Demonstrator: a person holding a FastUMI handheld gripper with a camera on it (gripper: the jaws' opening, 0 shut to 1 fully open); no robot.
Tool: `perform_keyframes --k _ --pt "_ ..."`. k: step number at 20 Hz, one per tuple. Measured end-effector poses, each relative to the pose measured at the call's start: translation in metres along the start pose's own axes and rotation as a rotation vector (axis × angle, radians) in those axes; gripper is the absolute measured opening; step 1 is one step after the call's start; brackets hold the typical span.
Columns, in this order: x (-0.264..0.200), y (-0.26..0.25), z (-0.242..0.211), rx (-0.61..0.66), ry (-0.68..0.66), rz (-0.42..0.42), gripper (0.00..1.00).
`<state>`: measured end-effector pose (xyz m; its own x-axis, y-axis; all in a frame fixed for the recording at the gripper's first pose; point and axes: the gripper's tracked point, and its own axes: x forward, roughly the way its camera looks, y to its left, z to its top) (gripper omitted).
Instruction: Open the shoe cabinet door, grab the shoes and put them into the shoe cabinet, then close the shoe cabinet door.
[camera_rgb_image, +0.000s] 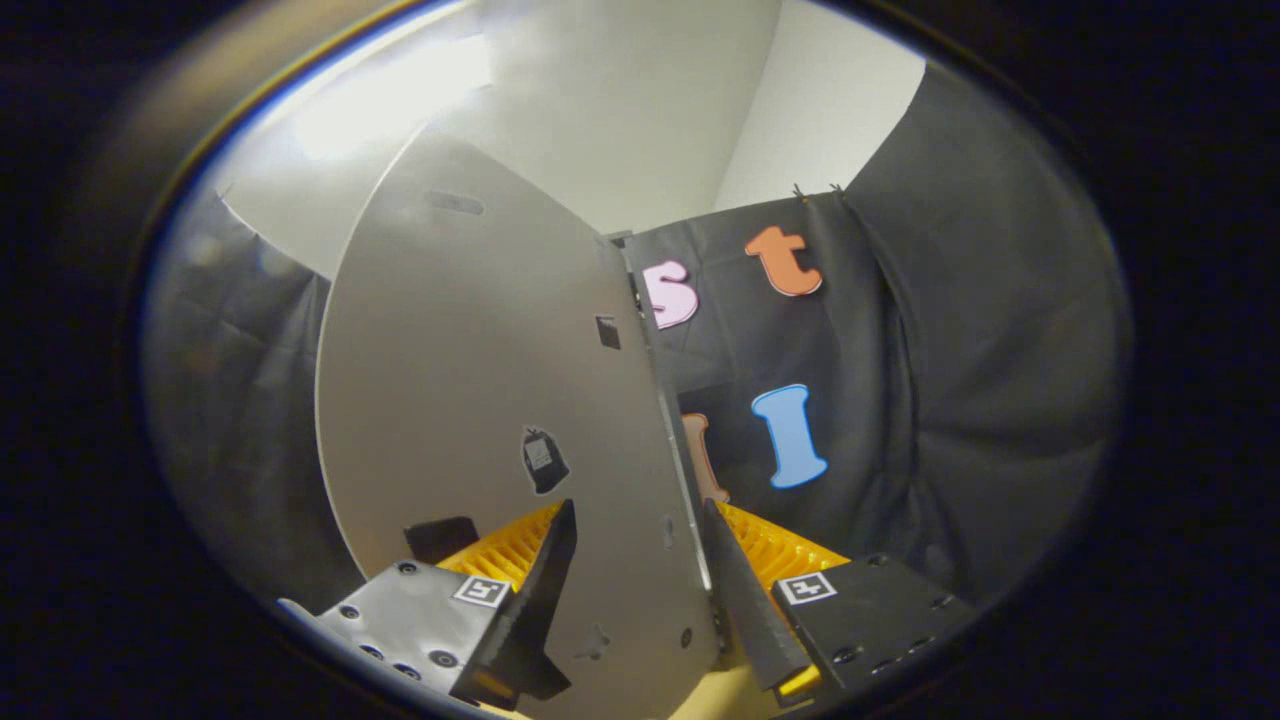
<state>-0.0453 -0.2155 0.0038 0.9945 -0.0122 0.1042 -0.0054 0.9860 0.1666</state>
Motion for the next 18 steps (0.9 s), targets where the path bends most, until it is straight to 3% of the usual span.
perform_keyframes --k 13,18 --pt "0.068 0.114 -0.039 -0.037 -0.022 0.159 0.82" --pt "0.09 0.135 -0.049 -0.043 -0.041 0.155 0.82"
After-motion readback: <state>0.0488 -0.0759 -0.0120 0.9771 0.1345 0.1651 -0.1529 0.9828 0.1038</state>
